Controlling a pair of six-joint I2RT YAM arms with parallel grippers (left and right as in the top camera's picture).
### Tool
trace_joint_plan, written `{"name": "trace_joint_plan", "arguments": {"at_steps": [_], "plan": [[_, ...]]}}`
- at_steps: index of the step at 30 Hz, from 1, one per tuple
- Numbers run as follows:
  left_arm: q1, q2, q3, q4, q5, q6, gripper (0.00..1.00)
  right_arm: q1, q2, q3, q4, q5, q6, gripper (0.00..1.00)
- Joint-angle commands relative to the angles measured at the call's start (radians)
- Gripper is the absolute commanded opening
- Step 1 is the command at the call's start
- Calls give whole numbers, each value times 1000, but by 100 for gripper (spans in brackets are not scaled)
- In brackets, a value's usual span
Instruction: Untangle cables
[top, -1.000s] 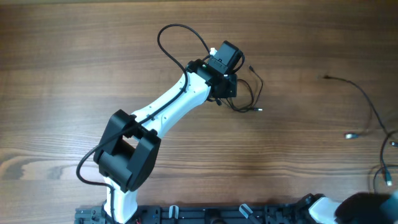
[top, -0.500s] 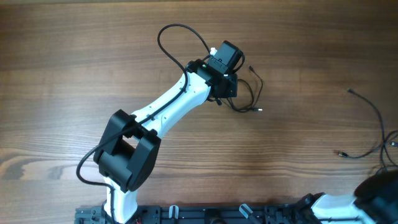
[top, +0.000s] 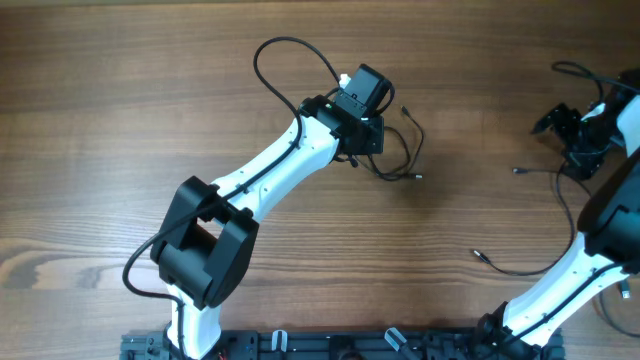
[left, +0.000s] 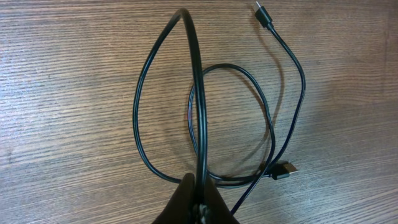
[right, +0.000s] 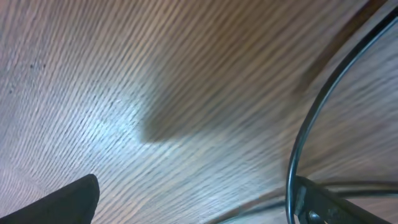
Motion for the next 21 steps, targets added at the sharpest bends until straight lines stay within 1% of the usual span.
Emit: {"name": "trace_joint_plan", "arguments": {"at_steps": [1, 5, 8, 11, 12, 14, 15, 16, 17, 20, 21], "plan": [[-4, 11, 5, -4, 12, 5, 4, -10, -12, 7, -21, 33, -20, 100], [-4, 11, 5, -4, 12, 5, 4, -11, -91, 8, -22, 34, -80, 100], [-4, 11, 5, -3, 17, 17, 4, -11, -241, 8, -5, 40, -126, 100], [-4, 11, 5, 10, 106, 142, 4, -11, -401, 8, 14, 24, -200, 100], [-4, 11, 5, 18, 155, 192, 4, -11, -475, 8, 18, -30, -270, 100], [-4, 10, 5, 32, 222, 256, 4, -11, -556, 8, 8, -121, -374, 100], [-4, 5, 5, 44, 295, 325, 4, -11, -602, 8, -5, -183, -433, 100], [-4, -7, 5, 59, 394, 420, 4, -11, -655, 8, -18, -237, -455, 100], [-4, -22, 5, 67, 457, 483, 4, -11, -682, 8, -23, -264, -458, 100], [-3, -71, 5, 71, 534, 595, 4, -11, -735, 8, -43, -337, -473, 100], [-3, -98, 5, 66, 542, 640, 4, -11, -747, 8, -59, -389, -509, 100]]}}
